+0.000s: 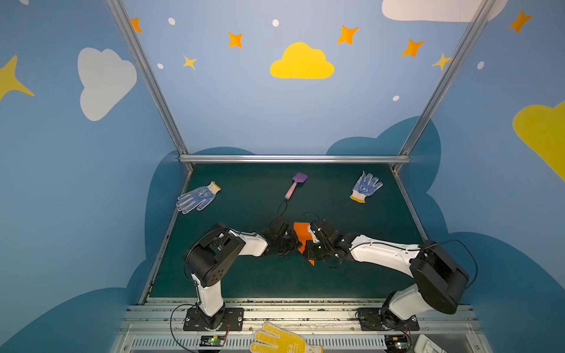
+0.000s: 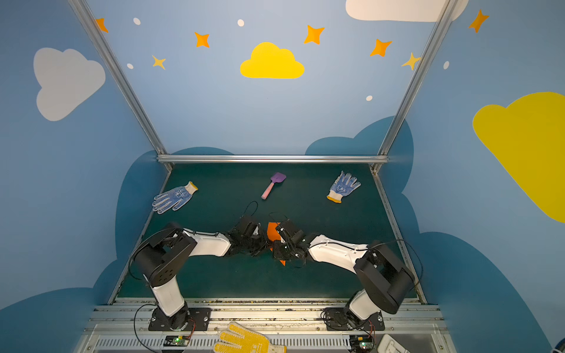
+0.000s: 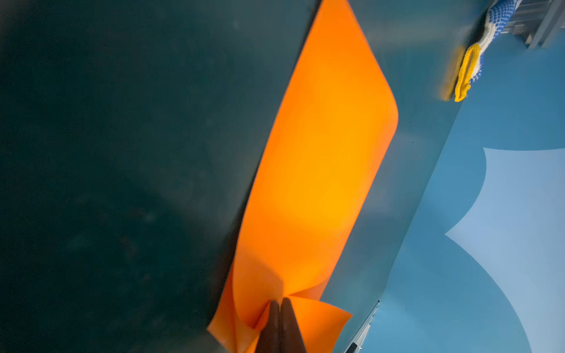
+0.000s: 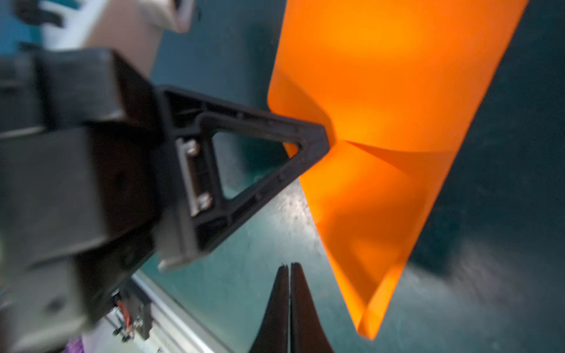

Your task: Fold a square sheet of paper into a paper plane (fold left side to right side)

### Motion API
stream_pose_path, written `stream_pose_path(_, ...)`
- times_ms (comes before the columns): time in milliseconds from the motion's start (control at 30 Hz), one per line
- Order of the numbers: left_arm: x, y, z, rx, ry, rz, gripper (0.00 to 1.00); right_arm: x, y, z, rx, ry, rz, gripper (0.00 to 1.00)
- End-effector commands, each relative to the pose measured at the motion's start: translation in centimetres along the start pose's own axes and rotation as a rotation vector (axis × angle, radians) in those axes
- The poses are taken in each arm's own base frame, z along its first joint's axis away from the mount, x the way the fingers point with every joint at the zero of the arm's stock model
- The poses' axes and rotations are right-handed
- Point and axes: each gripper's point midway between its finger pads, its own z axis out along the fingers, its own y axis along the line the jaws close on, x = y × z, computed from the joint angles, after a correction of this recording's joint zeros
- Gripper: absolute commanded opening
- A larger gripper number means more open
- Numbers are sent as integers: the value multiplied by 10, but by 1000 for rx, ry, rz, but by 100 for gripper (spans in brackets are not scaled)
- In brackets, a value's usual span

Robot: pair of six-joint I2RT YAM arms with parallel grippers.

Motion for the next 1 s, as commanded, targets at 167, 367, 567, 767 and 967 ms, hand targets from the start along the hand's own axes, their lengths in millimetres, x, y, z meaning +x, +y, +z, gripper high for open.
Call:
stream_pose_path(167,6,60,7,-207,-7,-70,4,-9,3,15,4,-18,23,0)
stream_pose_path(367,7,62,8,-215,-3,-66,4,-3,-10,23,24,2,39,0)
stream_pose_path(567,6,63,6,-222,-8,-65,4,-1,-27,22,41,4,61,0)
stream_pose_path(767,4,65,4,-238,-18,-63,4,8,-41,19,55,16,77,0)
stream_pose_path(967,3,65,3,-239,-21,-64,4,24,-67,11,93,24,109,0)
